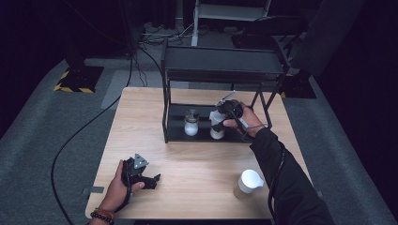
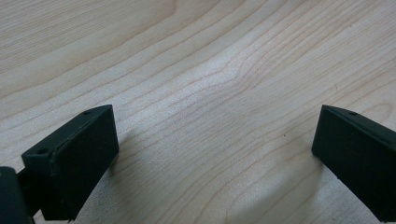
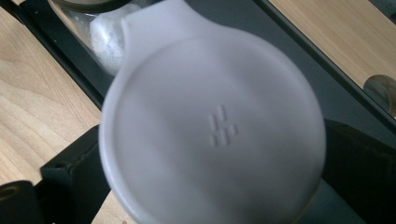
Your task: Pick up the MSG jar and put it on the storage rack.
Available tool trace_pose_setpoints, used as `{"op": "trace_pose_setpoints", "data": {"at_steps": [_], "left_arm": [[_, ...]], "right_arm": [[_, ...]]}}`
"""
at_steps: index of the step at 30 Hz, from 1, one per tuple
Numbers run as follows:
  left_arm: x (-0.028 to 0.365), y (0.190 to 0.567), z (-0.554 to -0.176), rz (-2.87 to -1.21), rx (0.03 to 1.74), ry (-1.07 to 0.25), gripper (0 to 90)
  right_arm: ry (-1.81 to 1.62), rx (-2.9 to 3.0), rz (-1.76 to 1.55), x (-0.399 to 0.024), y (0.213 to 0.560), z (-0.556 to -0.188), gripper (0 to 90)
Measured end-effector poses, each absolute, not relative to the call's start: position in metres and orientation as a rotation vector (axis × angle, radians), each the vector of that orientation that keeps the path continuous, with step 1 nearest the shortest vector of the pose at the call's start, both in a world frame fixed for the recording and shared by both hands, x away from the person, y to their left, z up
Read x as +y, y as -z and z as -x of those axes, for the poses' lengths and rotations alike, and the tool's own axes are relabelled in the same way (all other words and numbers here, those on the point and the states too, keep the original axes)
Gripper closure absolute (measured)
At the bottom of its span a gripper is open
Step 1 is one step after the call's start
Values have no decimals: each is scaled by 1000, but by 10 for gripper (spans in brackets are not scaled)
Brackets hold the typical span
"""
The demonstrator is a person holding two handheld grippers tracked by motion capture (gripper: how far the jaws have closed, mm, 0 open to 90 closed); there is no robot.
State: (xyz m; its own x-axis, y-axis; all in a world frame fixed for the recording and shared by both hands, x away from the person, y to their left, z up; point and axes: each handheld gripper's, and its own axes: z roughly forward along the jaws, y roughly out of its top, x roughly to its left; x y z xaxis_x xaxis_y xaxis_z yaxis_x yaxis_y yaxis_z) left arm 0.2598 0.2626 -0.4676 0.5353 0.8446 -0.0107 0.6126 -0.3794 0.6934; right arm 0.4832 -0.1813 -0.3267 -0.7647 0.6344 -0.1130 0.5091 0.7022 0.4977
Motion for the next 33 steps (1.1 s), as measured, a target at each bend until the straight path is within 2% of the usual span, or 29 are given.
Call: {"op": "trace_pose_setpoints", "data": {"at_steps": [17, 33], "left_arm": [[262, 468, -260, -2123, 1174, -461, 5], [262, 468, -260, -2123, 1174, -460, 5]], "right_arm": [[-655, 2580, -843, -180, 329, -469, 44], [-714, 2536, -812, -197, 320, -447, 41]]}}
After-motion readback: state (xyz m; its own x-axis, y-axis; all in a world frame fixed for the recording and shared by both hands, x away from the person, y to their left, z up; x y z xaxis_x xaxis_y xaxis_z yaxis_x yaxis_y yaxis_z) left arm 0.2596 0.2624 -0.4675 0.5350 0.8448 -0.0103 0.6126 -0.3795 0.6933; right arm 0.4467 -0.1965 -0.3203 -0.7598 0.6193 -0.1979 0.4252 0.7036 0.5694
